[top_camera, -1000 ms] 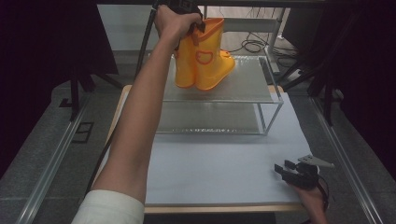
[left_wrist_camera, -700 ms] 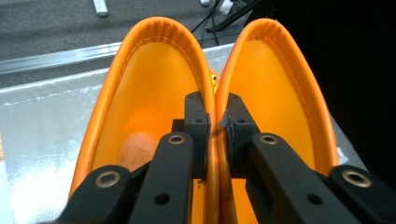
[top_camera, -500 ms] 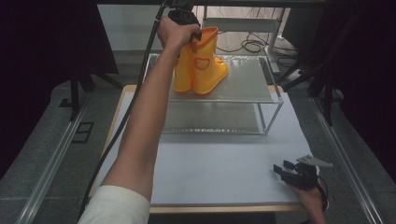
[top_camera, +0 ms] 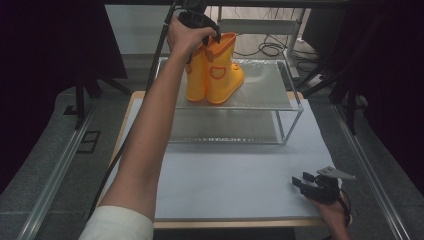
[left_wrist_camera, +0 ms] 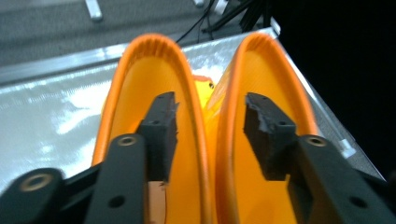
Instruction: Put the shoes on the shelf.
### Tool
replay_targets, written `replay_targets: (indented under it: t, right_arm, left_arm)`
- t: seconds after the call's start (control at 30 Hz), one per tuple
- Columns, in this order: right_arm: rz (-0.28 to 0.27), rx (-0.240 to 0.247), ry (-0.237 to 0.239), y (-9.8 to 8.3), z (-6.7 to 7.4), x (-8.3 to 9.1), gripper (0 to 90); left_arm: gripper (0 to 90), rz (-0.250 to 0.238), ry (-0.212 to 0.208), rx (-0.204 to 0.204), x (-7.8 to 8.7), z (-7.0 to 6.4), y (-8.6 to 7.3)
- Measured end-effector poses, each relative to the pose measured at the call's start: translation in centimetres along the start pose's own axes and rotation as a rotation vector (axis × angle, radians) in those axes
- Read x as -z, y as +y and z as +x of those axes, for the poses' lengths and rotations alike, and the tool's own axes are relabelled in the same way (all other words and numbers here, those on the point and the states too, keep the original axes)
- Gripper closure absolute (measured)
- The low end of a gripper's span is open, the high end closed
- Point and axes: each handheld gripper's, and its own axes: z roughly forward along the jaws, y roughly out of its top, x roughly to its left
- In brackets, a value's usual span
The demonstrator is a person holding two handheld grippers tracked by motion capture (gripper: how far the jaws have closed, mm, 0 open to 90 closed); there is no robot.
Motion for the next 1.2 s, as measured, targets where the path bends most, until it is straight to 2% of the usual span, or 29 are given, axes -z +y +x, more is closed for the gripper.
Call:
replay_targets:
  t: [0.03, 0.07, 0.13, 0.23, 0.37, 0.4, 0.47, 0.53, 0.57, 0.6, 0.63, 0.73, 0.9, 1.03, 1.13, 1.2]
  right_arm:
    - [0.0, 0.0, 0.0, 0.0, 0.0, 0.0, 44.4]
    - [0.003, -0.004, 0.001, 0.0, 0.0, 0.0, 44.5]
    - [0.003, -0.003, 0.001, 0.0, 0.0, 0.0, 44.5]
    - [0.004, -0.003, 0.002, 0.0, 0.1, -0.1, 44.4]
    - [0.003, -0.003, 0.002, 0.0, 0.1, -0.1, 44.4]
    - [0.003, -0.003, -0.001, 0.0, 0.0, -0.1, 44.4]
    - [0.002, -0.004, -0.001, 0.0, 0.0, -0.1, 44.4]
    - [0.0, -0.005, -0.004, 0.0, 0.0, 0.0, 44.4]
    - [0.0, -0.005, -0.004, 0.0, 0.0, 0.0, 44.4]
    - [-0.001, -0.007, -0.006, 0.0, 0.0, 0.0, 44.4]
    - [-0.001, -0.007, -0.006, 0.0, 0.0, 0.0, 44.4]
    - [0.002, -0.012, -0.007, 0.0, 0.0, 0.0, 44.3]
    - [0.002, -0.01, -0.009, 0.0, 0.1, -0.1, 44.3]
    - [0.001, -0.014, -0.007, 0.0, 0.0, -0.1, 44.4]
    - [0.002, -0.014, -0.007, 0.0, 0.0, -0.1, 44.4]
    - [0.002, -0.014, -0.007, 0.0, 0.0, -0.1, 44.4]
  left_arm:
    - [49.7, -0.032, -0.011, -0.007, 0.8, 0.1, 0.1]
    - [47.0, -0.032, -0.011, -0.007, 0.8, 0.1, 0.1]
    - [45.2, -0.055, -0.04, -0.011, 1.8, 0.4, 0.3]
    - [43.7, -0.083, -0.092, -0.044, 3.4, 0.8, 0.3]
    - [52.4, -0.137, -0.132, -0.097, 5.8, 1.6, -0.5]
    - [60.2, -0.149, -0.138, -0.103, 6.2, 1.8, -0.7]
    - [63.7, -0.175, -0.153, -0.113, 7.3, 2.4, -1.3]
    - [76.3, -0.183, -0.167, -0.124, 8.2, 2.9, -2.1]
    - [76.3, -0.182, -0.169, -0.134, 8.5, 3.1, -2.5]
    - [82.1, -0.171, -0.171, -0.15, 8.8, 3.3, -3.1]
    - [82.1, -0.168, -0.173, -0.159, 8.9, 3.5, -3.4]
    - [89.7, -0.153, -0.185, -0.187, 9.2, 3.8, -4.8]
    - [90.0, -0.127, -0.201, -0.206, 8.7, 4.7, -6.9]
    - [90.0, -0.11, -0.216, -0.207, 8.0, 5.5, -8.0]
    - [90.0, -0.12, -0.264, -0.183, 7.4, 6.3, -8.8]
    - [90.0, -0.116, -0.248, -0.186, 7.2, 6.6, -9.3]
